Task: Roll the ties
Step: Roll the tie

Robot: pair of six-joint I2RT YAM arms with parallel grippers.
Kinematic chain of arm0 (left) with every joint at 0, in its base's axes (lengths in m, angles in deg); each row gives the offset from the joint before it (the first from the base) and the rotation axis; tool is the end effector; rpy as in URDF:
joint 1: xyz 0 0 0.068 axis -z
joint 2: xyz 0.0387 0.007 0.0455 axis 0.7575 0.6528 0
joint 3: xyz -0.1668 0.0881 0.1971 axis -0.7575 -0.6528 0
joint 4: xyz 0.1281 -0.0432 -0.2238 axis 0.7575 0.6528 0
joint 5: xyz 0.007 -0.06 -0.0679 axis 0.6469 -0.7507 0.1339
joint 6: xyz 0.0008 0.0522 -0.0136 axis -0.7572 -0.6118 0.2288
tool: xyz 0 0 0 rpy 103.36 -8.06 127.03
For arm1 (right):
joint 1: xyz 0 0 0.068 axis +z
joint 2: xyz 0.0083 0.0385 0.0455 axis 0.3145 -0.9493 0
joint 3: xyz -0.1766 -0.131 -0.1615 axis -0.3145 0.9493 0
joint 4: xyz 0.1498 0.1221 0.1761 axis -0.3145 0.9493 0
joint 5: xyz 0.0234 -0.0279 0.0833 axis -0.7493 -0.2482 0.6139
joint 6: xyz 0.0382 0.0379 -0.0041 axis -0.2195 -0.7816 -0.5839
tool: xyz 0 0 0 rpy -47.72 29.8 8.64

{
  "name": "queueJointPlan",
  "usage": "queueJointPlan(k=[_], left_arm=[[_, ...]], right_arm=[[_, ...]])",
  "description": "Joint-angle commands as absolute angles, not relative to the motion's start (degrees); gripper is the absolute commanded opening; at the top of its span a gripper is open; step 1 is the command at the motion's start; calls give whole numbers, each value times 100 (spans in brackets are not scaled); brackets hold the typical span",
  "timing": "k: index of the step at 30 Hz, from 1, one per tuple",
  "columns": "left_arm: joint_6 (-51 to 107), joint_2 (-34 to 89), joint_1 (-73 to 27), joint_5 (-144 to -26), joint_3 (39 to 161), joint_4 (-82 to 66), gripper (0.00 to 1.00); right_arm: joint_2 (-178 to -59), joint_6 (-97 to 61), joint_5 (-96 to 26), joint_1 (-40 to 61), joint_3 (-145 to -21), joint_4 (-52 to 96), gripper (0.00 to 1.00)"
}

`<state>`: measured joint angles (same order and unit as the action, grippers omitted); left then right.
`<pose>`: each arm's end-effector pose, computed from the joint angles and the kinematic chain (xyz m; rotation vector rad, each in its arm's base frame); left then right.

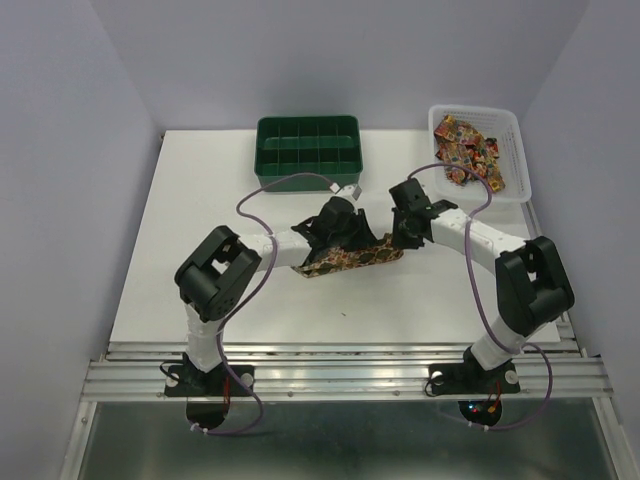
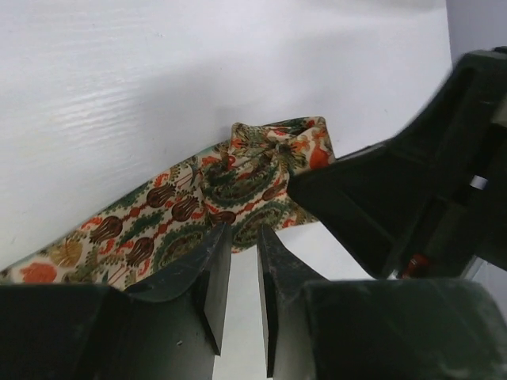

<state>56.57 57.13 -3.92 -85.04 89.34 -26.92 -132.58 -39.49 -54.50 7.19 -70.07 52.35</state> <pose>0.2834 -0.2940 0.1976 0.1962 2.1386 -1.0776 0.3026 0.1362 0.2009 0.1271 2.6209 0.0368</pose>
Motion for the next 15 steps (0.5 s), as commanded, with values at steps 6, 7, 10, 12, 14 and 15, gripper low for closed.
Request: queueJointPlan(k=[6,7,10,12,14,15], left_arm=[[5486,6499,-231,-8668,9770,-2544,26],[5495,6517,-231,-8650,9778,-2535,26],[5504,6675,-214,-8615,9822,-2517,25],[5513,6737,-213,-8667,9866,-2491,21],[5513,6763,-205,-8685,9858,-2491,21],[5530,6763,-196,-8659,9832,-2500,21]], right_arm=[[-12850,-3952,-5390,681,-7092,5167,18],[-12850,-3952,-5364,681,-7083,5158,18],[-12824,-3934,-5215,681,-7039,5088,18],[-12789,-3934,-5153,681,-7022,5053,18],[-12753,-3925,-4986,681,-6995,5009,18],[-12692,-3916,-4907,690,-6978,4974,18]])
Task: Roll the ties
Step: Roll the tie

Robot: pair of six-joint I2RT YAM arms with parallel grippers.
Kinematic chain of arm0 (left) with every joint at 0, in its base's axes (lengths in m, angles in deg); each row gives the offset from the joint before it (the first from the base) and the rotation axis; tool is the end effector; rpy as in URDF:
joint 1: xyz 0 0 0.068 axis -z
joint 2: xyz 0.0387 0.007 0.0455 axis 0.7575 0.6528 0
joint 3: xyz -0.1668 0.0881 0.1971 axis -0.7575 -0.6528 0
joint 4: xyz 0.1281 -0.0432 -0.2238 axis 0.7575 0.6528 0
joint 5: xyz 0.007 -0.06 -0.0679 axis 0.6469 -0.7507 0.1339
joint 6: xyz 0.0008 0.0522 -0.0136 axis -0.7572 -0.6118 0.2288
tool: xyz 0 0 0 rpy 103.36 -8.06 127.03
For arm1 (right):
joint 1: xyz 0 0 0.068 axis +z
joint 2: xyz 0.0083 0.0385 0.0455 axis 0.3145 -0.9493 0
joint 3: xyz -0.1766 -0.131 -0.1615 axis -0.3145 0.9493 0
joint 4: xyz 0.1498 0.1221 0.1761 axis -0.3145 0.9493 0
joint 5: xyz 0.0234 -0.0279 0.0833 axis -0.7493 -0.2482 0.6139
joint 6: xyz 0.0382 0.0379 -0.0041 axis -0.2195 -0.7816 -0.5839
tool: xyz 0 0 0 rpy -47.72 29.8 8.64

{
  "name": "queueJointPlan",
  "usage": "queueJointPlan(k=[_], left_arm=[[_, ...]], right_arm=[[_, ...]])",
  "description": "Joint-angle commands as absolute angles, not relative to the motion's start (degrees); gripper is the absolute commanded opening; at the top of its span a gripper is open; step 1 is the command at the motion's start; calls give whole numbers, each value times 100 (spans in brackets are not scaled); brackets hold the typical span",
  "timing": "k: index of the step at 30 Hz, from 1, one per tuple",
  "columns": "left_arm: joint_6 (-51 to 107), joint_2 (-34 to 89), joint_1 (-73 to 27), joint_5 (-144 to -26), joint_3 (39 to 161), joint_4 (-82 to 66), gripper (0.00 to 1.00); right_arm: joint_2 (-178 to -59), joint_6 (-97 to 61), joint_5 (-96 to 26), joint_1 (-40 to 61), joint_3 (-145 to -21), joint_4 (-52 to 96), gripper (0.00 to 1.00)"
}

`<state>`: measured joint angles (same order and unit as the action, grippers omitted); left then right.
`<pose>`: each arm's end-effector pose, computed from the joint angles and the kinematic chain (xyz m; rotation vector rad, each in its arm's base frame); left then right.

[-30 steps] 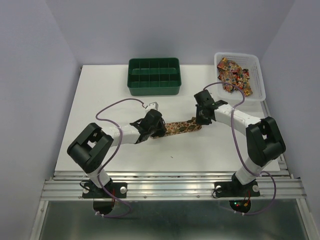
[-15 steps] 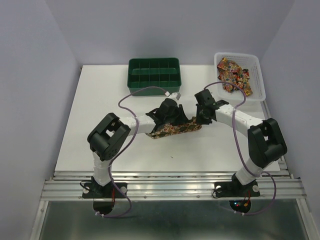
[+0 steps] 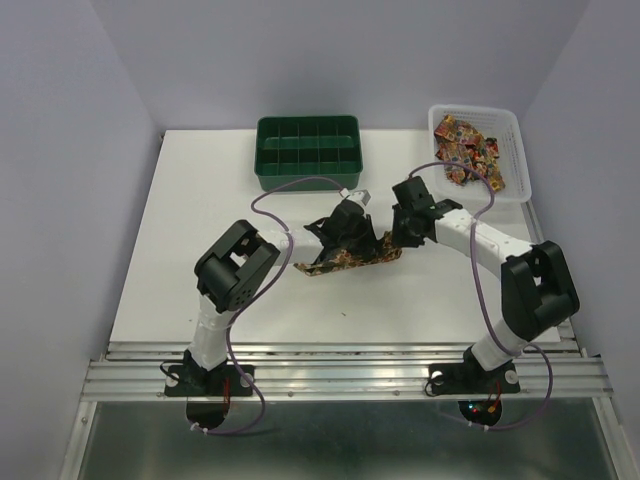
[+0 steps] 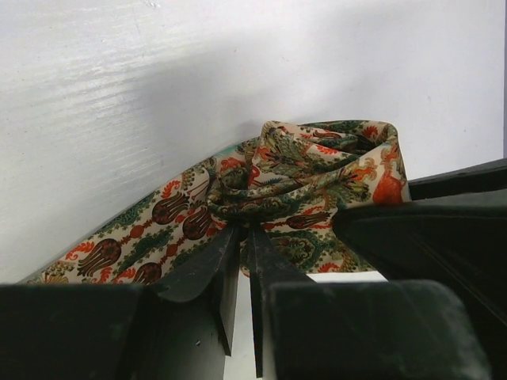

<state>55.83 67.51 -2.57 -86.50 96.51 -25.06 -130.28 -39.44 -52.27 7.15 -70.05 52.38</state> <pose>0.2983 -0.3252 0.1602 0.2531 2.2334 -1.0591 0.2988 0.1356 0.2130 0.1182 2.6014 0.1062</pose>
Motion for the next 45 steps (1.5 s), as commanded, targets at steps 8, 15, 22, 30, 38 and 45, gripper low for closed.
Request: queueJointPlan(k=[8,15,22,30,38,45], left_arm=[[5618,6728,-170,-8641,9708,-2543,20],[5697,6772,-152,-8632,9699,-2587,20],[5785,6728,-143,-8562,9603,-2596,21],[5847,6430,-135,-8395,9287,-2518,21],[5873,6026,-178,-8114,9040,-2342,21],[5829,5349,-337,-7877,8602,-2183,22]], right_arm=[[-12586,-3837,-3888,681,-6758,4482,21],[-12744,-4031,-3404,681,-6609,4095,22],[-12859,-4399,-2929,707,-6433,3665,22],[-13017,-4576,-3193,804,-6301,3585,4],[-13237,-4505,-3561,918,-6424,3813,4],[-13254,-4303,-3720,980,-6450,3884,4]])
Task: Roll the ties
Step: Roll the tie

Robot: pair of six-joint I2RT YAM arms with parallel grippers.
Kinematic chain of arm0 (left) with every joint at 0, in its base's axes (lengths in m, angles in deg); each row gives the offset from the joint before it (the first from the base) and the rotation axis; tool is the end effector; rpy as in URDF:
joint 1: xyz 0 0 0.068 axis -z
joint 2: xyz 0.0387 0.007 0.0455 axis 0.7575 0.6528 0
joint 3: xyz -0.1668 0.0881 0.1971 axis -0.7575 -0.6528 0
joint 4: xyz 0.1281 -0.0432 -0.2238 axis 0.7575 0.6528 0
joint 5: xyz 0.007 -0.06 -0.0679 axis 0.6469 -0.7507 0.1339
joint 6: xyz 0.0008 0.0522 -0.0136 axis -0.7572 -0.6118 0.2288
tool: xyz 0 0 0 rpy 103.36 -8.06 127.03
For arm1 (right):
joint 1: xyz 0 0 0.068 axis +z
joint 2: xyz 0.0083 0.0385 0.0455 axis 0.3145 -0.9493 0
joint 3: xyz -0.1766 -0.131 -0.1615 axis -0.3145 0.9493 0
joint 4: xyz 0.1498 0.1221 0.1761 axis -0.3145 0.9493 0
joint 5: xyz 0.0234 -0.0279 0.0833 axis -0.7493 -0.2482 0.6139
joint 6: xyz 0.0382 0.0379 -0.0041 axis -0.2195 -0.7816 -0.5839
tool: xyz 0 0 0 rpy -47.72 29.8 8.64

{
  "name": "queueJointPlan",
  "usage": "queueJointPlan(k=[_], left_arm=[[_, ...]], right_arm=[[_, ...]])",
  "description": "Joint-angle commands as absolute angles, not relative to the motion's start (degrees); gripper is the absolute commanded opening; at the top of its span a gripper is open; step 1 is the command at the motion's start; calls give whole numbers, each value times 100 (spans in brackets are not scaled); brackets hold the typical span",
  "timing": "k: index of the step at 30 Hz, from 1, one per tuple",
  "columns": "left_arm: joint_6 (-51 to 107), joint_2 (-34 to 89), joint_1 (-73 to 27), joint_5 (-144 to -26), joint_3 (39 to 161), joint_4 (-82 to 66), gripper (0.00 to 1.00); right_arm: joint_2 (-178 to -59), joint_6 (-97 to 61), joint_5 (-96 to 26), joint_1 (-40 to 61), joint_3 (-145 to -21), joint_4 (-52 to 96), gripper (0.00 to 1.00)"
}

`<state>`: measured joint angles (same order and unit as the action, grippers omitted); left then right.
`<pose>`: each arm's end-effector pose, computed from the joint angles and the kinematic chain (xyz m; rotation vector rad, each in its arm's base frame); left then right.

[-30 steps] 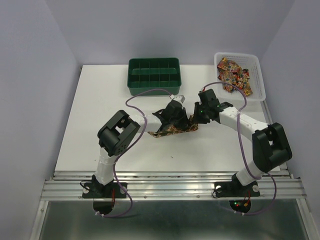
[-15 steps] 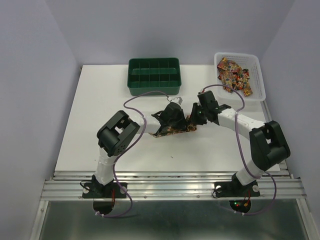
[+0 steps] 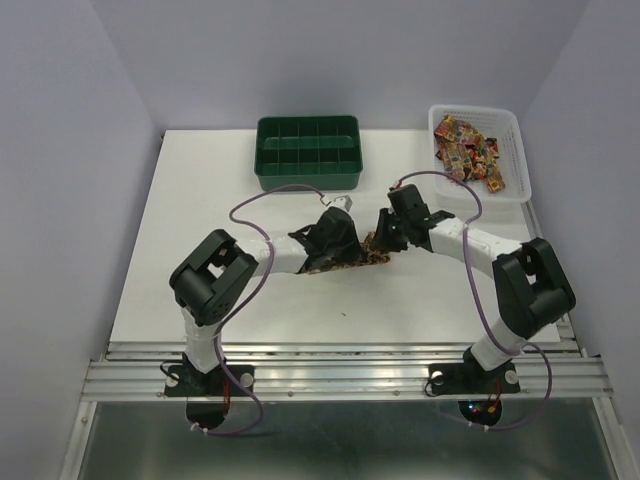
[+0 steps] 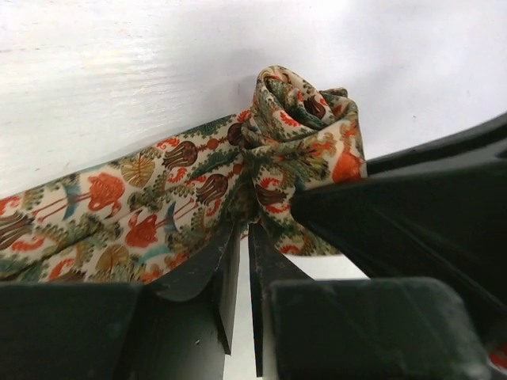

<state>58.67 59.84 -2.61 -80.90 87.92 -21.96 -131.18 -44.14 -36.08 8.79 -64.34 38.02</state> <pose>0.2746 -0.2946 0.1632 0.1303 2.2959 -0.9500 0.2965 0.1563 0.1932 0.0794 2.5742 0.5546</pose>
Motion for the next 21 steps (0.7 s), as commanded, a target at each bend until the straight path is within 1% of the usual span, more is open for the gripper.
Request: queueJointPlan(k=[1,12,14,15,16,18,21], left_arm=[[5820,5287,-354,-7850,8557,-2148,22],[5899,4813,-802,-7902,7776,-2209,23],[5917,4777,-890,-8069,7687,-2411,25],[5917,4768,-908,-8278,7608,-2507,31],[5908,4768,-934,-8394,7590,-2674,32],[5899,4795,-978,-8561,7599,-2710,32],[5891,4795,-978,-8623,7643,-2754,32]], right_arm=[[-13263,-4251,-3720,997,-6459,3884,5],[-13447,-4083,-3878,1243,-6626,3910,6],[-13465,-4127,-3913,1278,-6635,3884,7],[-13483,-4136,-3922,1296,-6635,3866,8],[-13491,-4162,-3905,1296,-6643,3823,11],[-13527,-4198,-3904,1314,-6643,3805,13],[-13562,-4250,-3870,1331,-6643,3726,22]])
